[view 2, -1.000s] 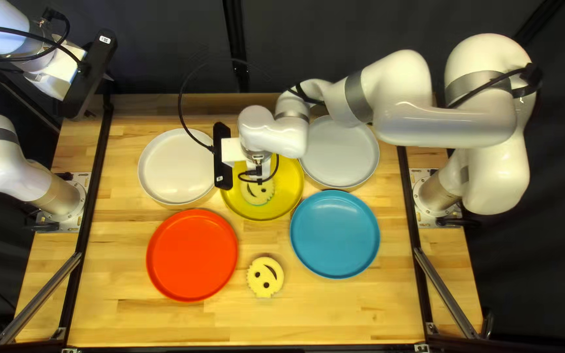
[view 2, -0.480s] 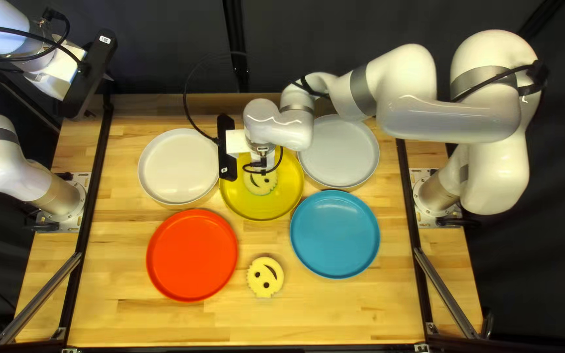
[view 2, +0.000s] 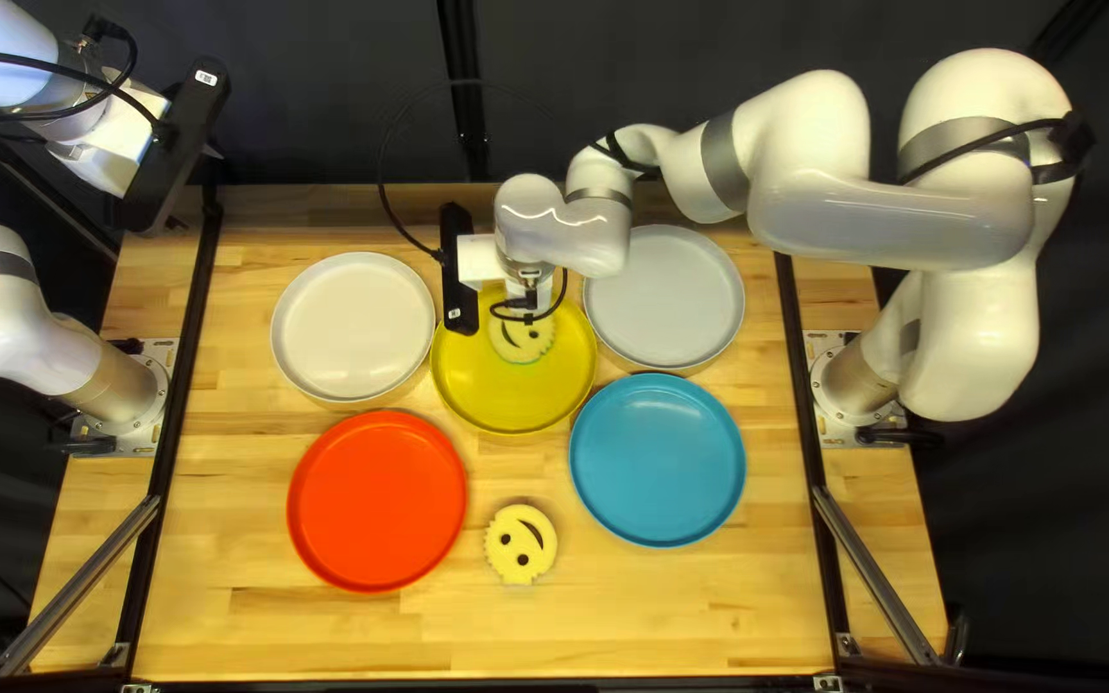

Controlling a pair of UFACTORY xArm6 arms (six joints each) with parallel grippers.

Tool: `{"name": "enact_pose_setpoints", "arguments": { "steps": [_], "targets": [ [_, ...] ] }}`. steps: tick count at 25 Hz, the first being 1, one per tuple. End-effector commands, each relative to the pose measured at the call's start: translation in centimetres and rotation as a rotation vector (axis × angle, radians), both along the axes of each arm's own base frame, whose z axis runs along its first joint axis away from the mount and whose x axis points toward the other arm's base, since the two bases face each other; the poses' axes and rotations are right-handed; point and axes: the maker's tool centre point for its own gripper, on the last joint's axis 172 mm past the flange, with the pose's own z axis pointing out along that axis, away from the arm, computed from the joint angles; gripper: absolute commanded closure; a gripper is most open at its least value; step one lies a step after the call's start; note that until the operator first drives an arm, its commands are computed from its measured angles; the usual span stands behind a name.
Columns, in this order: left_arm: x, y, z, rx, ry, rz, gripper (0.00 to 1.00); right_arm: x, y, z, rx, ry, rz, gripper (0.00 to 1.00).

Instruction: Pick up sponge and scrub the plate

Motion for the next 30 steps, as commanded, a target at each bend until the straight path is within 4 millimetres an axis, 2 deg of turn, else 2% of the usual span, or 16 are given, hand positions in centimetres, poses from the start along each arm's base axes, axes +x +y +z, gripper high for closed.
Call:
{"name": "enact_pose_setpoints", "arguments": {
  "steps": [1, 5, 7, 13, 21, 24, 30],
  "targets": [
    [0.0, 0.0, 0.0, 0.000, 0.000, 0.000, 0.00, -0.7, 1.6, 0.3, -0.004, -0.004, 0.023, 1.00],
    [0.0, 0.0, 0.0, 0.000, 0.000, 0.000, 0.00, -1.0, 2.0, 0.3, -0.006, -0.001, 0.041, 1.00],
    [0.0, 0.0, 0.0, 0.000, 0.000, 0.000, 0.00, -1.0, 1.6, 0.2, -0.006, 0.000, 0.047, 1.00],
    [0.0, 0.0, 0.0, 0.000, 0.000, 0.000, 0.00, -1.0, -2.8, 0.3, 0.020, -0.026, 0.053, 1.00],
    [0.0, 0.0, 0.0, 0.000, 0.000, 0.000, 0.00, -0.4, -5.3, 0.5, 0.014, -0.037, 0.060, 1.00],
    [0.0, 0.0, 0.0, 0.000, 0.000, 0.000, 0.00, -0.5, -4.9, 0.8, 0.015, -0.040, 0.063, 1.00],
    [0.0, 0.0, 0.0, 0.000, 0.000, 0.000, 0.00, -1.9, -2.1, -0.1, 0.019, -0.037, 0.089, 1.00]
  ]
}}
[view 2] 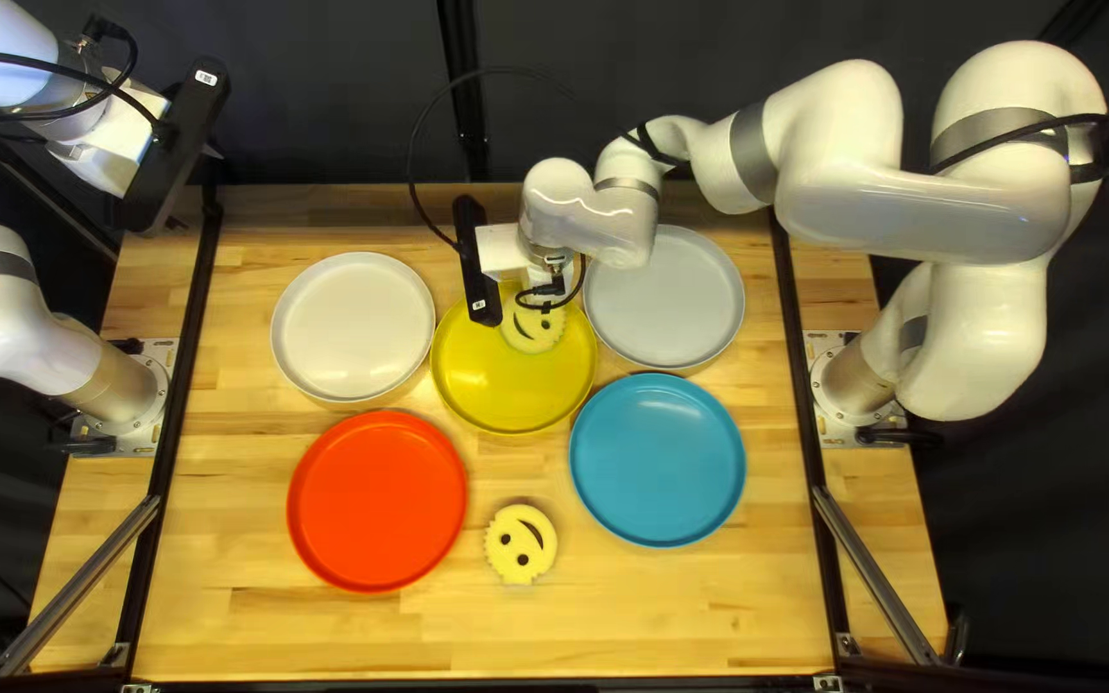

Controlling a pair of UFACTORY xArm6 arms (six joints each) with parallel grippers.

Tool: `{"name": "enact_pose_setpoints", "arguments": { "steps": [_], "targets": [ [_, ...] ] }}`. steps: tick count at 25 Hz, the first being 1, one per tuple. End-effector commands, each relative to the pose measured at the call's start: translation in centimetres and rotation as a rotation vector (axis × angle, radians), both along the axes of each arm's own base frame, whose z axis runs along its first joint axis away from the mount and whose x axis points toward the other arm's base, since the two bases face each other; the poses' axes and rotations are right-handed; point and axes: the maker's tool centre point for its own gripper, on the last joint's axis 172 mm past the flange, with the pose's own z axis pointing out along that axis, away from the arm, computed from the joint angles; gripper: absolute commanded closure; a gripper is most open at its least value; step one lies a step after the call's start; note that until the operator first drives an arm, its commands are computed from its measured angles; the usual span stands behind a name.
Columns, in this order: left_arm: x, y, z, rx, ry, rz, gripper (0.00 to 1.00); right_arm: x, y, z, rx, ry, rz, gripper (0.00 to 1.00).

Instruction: Pick up sponge and scrub the plate

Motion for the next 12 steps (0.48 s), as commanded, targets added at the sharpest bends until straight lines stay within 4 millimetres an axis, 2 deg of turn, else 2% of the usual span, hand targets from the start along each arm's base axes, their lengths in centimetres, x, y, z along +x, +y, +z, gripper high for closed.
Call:
{"name": "enact_pose_setpoints", "arguments": {
  "steps": [1, 8, 12],
  "targets": [
    [0.0, 0.0, 0.0, 0.000, 0.000, 0.000, 0.00, -0.8, 2.1, -0.5, 0.004, -0.001, 0.023, 1.00],
    [0.0, 0.0, 0.0, 0.000, 0.000, 0.000, 0.00, -1.5, 4.4, -0.8, 0.009, 0.016, 0.072, 1.00],
    [0.0, 0.0, 0.0, 0.000, 0.000, 0.000, 0.00, -1.6, 4.5, -0.8, 0.006, 0.031, 0.092, 1.00]
  ]
}}
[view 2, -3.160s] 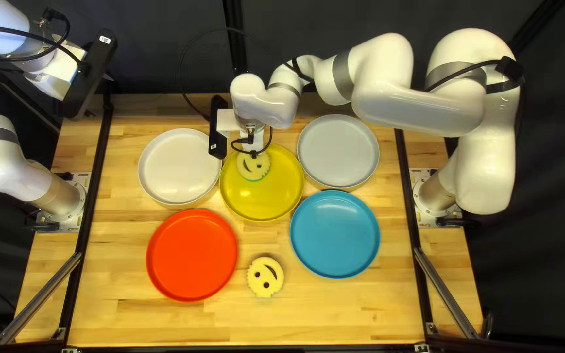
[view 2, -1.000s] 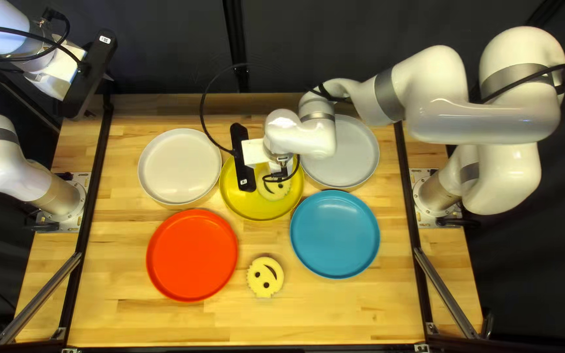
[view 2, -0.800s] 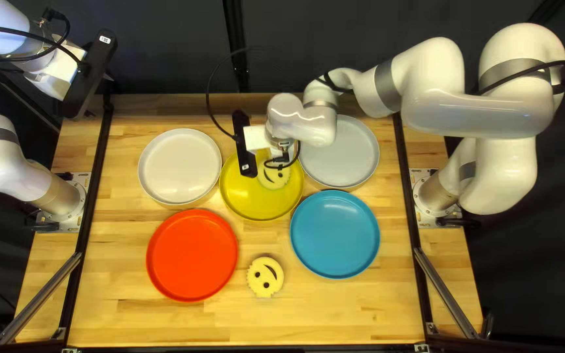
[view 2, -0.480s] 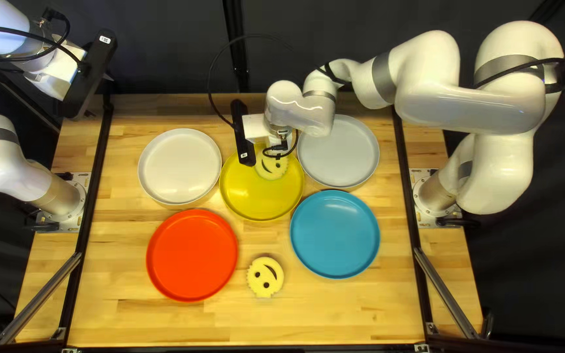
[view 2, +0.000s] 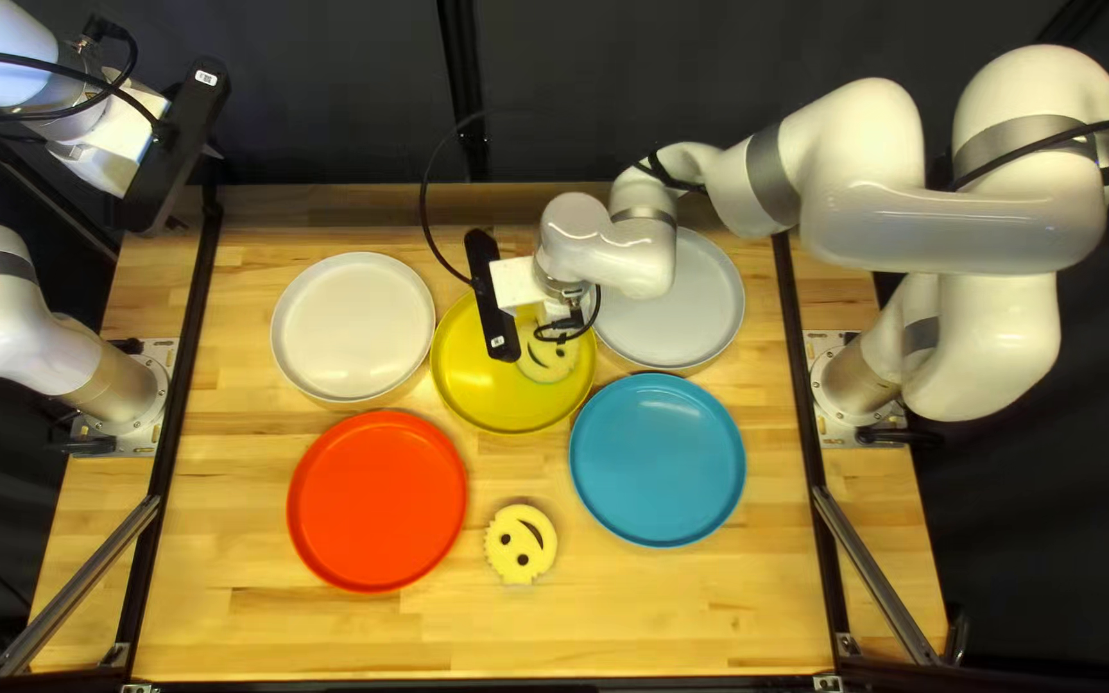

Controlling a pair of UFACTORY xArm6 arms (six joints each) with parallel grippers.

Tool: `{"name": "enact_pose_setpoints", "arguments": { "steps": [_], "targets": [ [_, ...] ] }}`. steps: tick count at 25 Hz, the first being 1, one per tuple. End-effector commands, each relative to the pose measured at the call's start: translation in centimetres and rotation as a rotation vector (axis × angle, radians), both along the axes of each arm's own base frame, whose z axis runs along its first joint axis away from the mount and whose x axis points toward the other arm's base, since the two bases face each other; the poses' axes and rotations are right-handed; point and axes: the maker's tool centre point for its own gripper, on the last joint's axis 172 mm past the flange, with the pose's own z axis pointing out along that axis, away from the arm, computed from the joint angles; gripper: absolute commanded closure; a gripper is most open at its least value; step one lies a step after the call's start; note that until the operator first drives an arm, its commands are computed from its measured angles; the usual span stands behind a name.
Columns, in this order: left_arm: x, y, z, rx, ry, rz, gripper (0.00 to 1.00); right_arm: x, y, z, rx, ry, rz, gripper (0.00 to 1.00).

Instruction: Pick up sponge and scrub the plate

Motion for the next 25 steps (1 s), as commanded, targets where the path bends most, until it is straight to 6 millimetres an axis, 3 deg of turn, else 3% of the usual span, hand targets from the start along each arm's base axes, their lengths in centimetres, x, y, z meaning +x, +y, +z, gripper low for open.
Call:
{"name": "enact_pose_setpoints", "arguments": {
  "steps": [1, 8, 18, 20, 25],
  "targets": [
    [0.0, 0.0, 0.0, 0.000, 0.000, 0.000, 0.00, 0.0, -0.6, -0.1, -0.003, 0.014, 0.017, 1.00],
    [0.0, 0.0, 0.0, 0.000, 0.000, 0.000, 0.00, 1.6, -4.6, -1.2, 0.013, 0.030, 0.010, 1.00],
    [0.0, 0.0, 0.0, 0.000, 0.000, 0.000, 0.00, 3.3, -6.6, -0.3, 0.012, 0.038, 0.000, 1.00],
    [0.0, 0.0, 0.0, 0.000, 0.000, 0.000, 0.00, 3.4, -6.4, -0.1, 0.011, 0.040, 0.000, 1.00],
    [0.0, 0.0, 0.0, 0.000, 0.000, 0.000, 0.00, 2.5, -3.7, -0.2, 0.004, 0.049, 0.012, 1.00]
  ]
}}
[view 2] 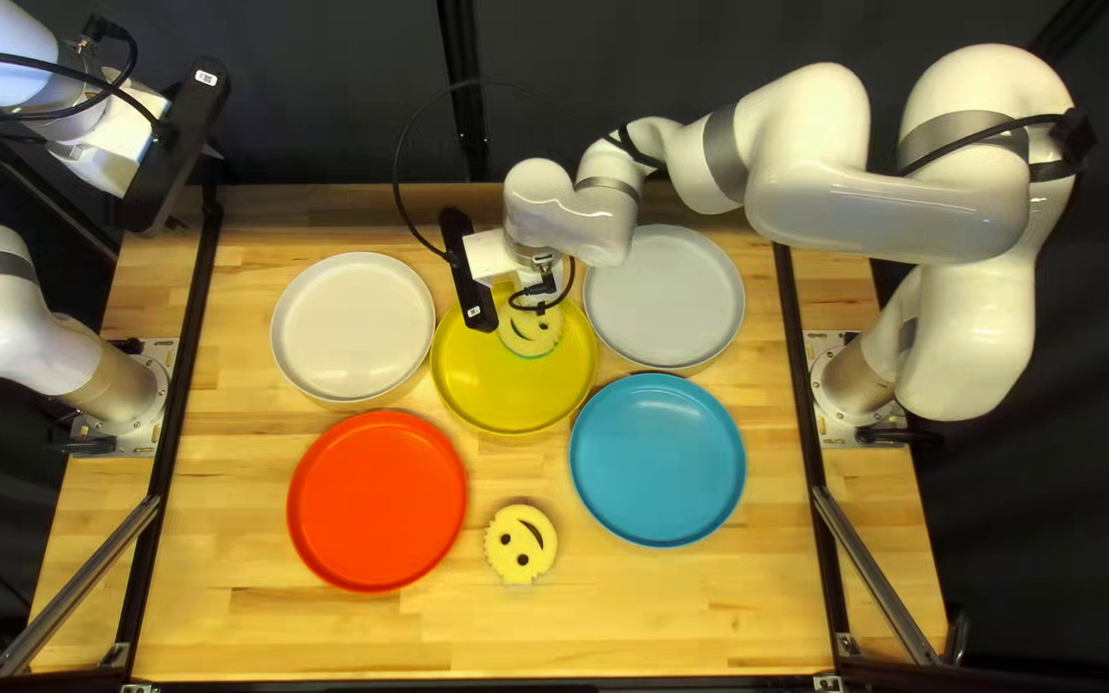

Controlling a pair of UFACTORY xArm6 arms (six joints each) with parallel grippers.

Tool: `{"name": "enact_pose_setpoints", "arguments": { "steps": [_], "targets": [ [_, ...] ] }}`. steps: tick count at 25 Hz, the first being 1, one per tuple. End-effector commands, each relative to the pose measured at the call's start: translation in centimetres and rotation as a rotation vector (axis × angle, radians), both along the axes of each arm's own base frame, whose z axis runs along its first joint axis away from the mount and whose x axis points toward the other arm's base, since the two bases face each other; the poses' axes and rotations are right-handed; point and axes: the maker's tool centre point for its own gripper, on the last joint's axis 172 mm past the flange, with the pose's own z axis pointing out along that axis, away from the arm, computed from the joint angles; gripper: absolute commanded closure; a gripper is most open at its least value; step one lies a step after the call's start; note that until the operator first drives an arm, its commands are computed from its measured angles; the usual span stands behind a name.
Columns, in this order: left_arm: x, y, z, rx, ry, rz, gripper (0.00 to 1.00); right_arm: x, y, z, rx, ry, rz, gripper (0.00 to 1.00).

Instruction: Pick up sponge and scrub the plate

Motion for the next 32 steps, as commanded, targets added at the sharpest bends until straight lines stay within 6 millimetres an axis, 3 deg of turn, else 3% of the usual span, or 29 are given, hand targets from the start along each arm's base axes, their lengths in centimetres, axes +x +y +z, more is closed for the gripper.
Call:
{"name": "enact_pose_setpoints", "arguments": {
  "steps": [1, 8, 13, 32],
  "targets": [
    [0.0, 0.0, 0.0, 0.000, 0.000, 0.000, 0.00, -0.8, 2.3, 0.1, -0.007, 0.005, 0.010, 1.00],
    [0.0, 0.0, 0.0, 0.000, 0.000, 0.000, 0.00, -0.9, 6.4, 0.2, -0.025, 0.007, 0.035, 1.00],
    [0.0, 0.0, 0.0, 0.000, 0.000, 0.000, 0.00, -0.3, 7.5, -0.3, -0.027, 0.009, 0.047, 1.00],
    [0.0, 0.0, 0.0, 0.000, 0.000, 0.000, 0.00, 1.9, -0.7, -0.4, 0.008, 0.021, 0.000, 1.00]
  ]
}}
